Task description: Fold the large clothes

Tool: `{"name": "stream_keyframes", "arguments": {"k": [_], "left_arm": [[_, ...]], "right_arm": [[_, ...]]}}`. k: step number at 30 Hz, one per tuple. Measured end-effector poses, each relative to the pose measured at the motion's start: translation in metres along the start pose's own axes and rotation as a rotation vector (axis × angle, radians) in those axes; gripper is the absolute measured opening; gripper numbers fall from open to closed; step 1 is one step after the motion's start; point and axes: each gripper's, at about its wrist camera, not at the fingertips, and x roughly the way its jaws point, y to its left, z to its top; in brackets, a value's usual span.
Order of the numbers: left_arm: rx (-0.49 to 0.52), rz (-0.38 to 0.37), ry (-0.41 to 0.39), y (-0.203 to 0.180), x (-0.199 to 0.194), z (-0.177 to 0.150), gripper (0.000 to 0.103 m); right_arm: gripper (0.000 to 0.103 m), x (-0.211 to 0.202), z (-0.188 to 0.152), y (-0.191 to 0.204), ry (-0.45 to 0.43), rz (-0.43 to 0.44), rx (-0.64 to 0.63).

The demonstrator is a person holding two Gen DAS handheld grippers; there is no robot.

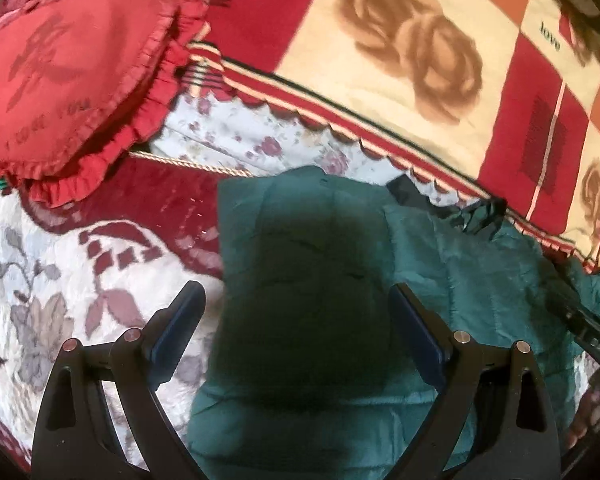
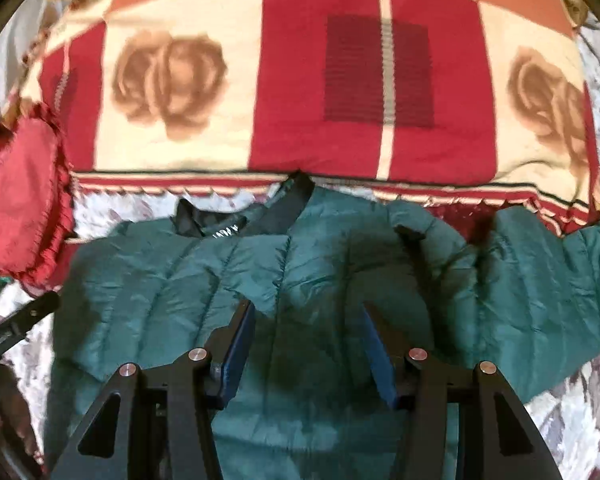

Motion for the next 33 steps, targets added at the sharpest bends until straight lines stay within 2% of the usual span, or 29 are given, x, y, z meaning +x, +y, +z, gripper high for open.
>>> {"name": "stream_keyframes", "arguments": {"k": [3,5,12,17,20,24,27,33], "left_arm": [[-0.005,0.01,0.065,-0.001,0.022,-0.006,0.093],[-0.013,0.006,0.075,0.002,0.032,-0.014,0.093],[0.002,0.014,0.037,0.001,0.038,-0.028,0.094],[-0.016,0.002,0.032,0.005,0.042,-0.032,0.094],[-0.021,0.002,0.031,0.005,0.042,-0.032,0.095],[-0.018,0.003,0.028,0.005,0.042,-0.033,0.095],[-0.017,0.002,0.025,0.006,0.042,-0.034,0.096],[-0.024,0.002,0.036,0.007,0.047,-0.035,0.1]], "right_arm": [[0.051,0.022,-0.007,-0.003,0.034,-0.029,-0.01],[0.052,0.031,-0.015,-0.006,0.04,-0.024,-0.016],[0.052,0.019,-0.022,-0.006,0.047,-0.03,-0.017],[0.052,-0.015,-0.026,0.011,-0.012,0.069,-0.023],[0.054,-0.013,-0.031,0.032,-0.012,0.098,-0.079],[0.054,0.008,-0.043,0.048,0.022,0.061,-0.125],[0.056,0.022,-0.049,0.043,0.032,0.063,-0.102],[0.056,0.011,-0.05,0.042,0.035,0.046,-0.124]]}}
